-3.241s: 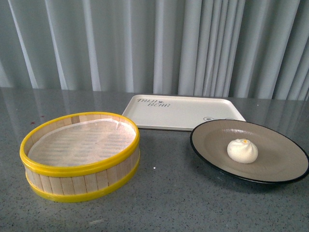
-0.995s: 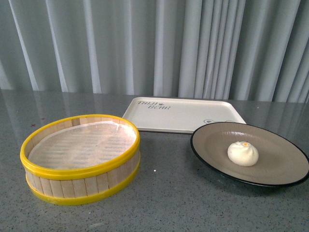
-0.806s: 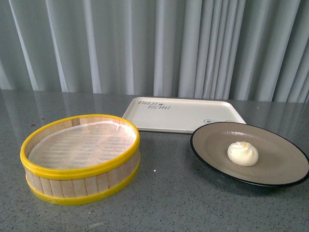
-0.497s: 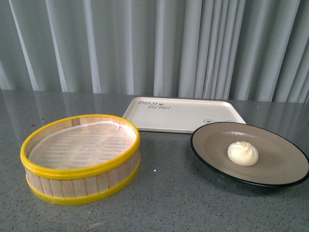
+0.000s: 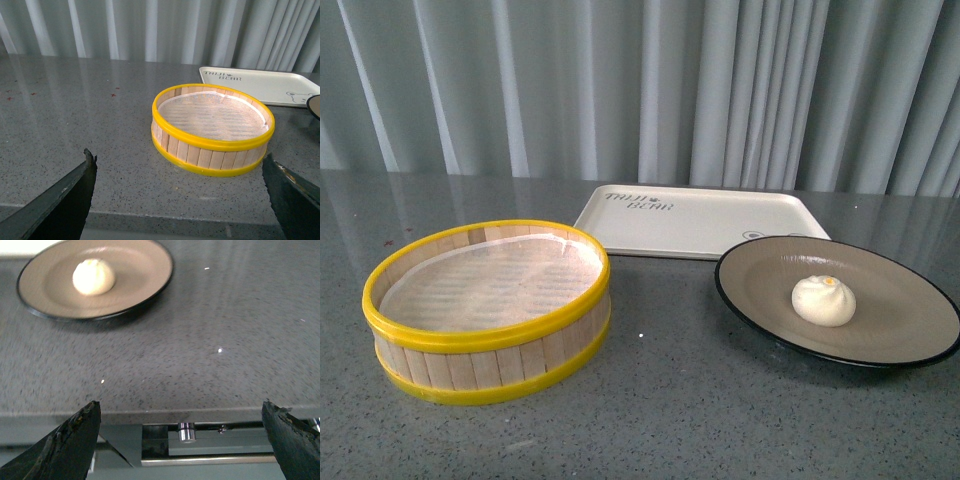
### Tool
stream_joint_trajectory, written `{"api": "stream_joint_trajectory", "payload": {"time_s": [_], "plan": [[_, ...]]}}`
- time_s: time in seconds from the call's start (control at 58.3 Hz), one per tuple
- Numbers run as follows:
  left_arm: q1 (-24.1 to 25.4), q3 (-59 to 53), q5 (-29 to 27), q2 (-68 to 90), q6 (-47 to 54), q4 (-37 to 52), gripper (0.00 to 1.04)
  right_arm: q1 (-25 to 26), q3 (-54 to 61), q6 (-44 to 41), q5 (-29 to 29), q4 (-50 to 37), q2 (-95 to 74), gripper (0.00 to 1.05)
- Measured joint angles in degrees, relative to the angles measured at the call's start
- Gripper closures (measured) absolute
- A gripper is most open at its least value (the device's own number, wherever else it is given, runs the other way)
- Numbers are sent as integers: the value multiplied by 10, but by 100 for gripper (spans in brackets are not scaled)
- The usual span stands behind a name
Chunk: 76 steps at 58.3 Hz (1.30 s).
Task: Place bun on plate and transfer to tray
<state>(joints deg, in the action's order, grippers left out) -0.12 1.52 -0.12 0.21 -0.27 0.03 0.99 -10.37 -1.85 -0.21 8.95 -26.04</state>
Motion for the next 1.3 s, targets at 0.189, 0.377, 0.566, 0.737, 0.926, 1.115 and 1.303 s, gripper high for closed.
{"api": "stream_joint_trajectory", "payload": {"time_s": [0.189,0.377,0.566,0.737,0.926,1.115,1.303], "plan": [[0,0,0,0,0,0,7,22,-82,-305,-61,-20,-153,8],[0,0,0,0,0,0,7,-17,-144,-589,-50,-28,-270,8],[0,0,0,0,0,0,7,-49,-151,-742,-34,-57,-352,8],[0,0,0,0,0,0,7,-41,-165,-824,-33,-119,-433,8],[0,0,0,0,0,0,7,-33,-206,-851,-41,-164,-508,8],[0,0,0,0,0,0,7,-38,-231,-854,-50,-187,-551,8],[0,0,0,0,0,0,7,-50,-248,-854,-55,-213,-580,8]]}}
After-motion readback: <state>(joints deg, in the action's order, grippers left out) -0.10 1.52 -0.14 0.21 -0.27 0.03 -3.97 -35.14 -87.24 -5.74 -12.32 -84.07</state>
